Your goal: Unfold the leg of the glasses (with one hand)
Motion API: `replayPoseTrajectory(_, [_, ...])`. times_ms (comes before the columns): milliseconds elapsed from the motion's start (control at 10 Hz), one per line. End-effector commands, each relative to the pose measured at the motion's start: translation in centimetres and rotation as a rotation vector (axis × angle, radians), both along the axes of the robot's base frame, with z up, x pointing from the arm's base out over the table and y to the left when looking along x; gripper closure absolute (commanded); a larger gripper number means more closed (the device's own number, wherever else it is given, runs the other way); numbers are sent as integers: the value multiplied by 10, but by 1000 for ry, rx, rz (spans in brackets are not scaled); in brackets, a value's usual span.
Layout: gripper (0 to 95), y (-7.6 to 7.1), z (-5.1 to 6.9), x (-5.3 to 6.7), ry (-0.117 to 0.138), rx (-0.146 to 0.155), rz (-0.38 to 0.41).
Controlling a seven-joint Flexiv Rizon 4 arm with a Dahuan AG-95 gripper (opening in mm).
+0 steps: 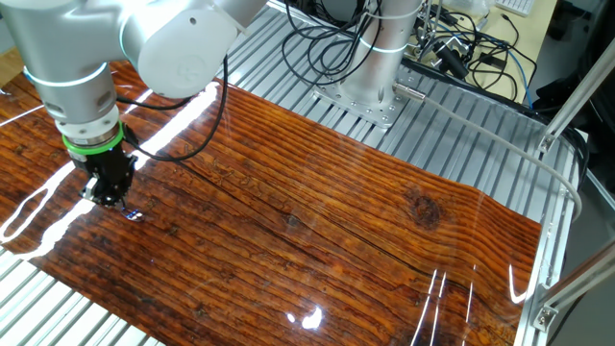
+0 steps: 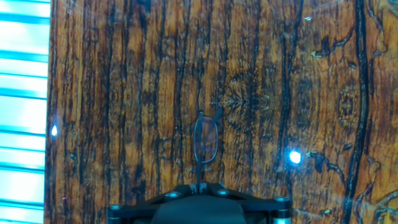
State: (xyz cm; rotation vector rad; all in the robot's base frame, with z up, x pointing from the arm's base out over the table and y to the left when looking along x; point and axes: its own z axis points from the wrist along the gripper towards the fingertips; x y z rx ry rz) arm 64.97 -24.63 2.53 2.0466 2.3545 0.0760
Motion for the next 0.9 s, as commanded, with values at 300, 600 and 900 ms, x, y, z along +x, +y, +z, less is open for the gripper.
replayPoseTrajectory(300, [950,0,4,0,15,-4,18])
replayPoseTrajectory(600, [950,-2,24,0,44,20,72])
replayPoseTrajectory(900, [950,-4,47,-3,56,106,109])
